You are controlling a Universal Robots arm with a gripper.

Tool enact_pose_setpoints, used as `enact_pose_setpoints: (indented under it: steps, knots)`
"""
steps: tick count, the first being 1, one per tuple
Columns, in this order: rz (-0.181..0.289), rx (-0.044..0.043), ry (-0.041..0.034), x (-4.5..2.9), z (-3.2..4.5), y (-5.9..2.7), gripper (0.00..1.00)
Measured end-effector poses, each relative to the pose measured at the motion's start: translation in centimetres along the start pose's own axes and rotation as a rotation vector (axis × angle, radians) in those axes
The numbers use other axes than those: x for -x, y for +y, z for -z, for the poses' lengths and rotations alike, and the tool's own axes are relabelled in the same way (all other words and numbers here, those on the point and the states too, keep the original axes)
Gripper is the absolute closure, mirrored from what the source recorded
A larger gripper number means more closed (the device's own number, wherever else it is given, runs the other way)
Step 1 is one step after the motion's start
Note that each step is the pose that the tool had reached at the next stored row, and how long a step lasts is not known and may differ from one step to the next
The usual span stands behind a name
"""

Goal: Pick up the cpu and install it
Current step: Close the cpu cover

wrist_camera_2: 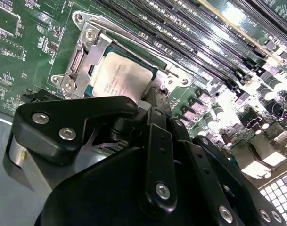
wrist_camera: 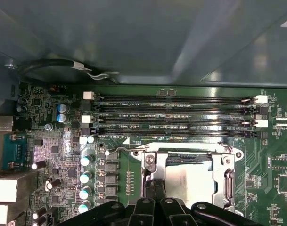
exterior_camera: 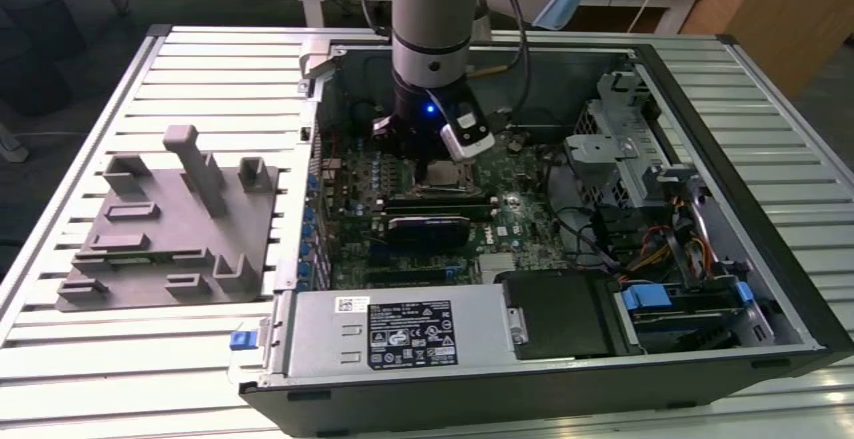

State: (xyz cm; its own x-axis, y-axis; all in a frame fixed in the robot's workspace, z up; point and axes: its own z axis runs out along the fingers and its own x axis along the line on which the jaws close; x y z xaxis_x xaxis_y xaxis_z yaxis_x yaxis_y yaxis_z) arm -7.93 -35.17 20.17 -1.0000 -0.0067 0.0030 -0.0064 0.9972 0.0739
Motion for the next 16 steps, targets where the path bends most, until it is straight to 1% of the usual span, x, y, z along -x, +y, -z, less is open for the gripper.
enact_pose_setpoints:
  steps: [5,9,15,16]
  knots:
    - [0.012,0.0001,0.0008,0.04,-0.02,0.01,0.89]
    - [0.014,0.0,0.0016,0.55,-0.01,0.01,0.89]
    - [0.017,0.0001,0.0017,0.57,-0.01,0.01,0.89]
    - [0.017,0.002,0.0019,0.57,0.0,0.01,0.89]
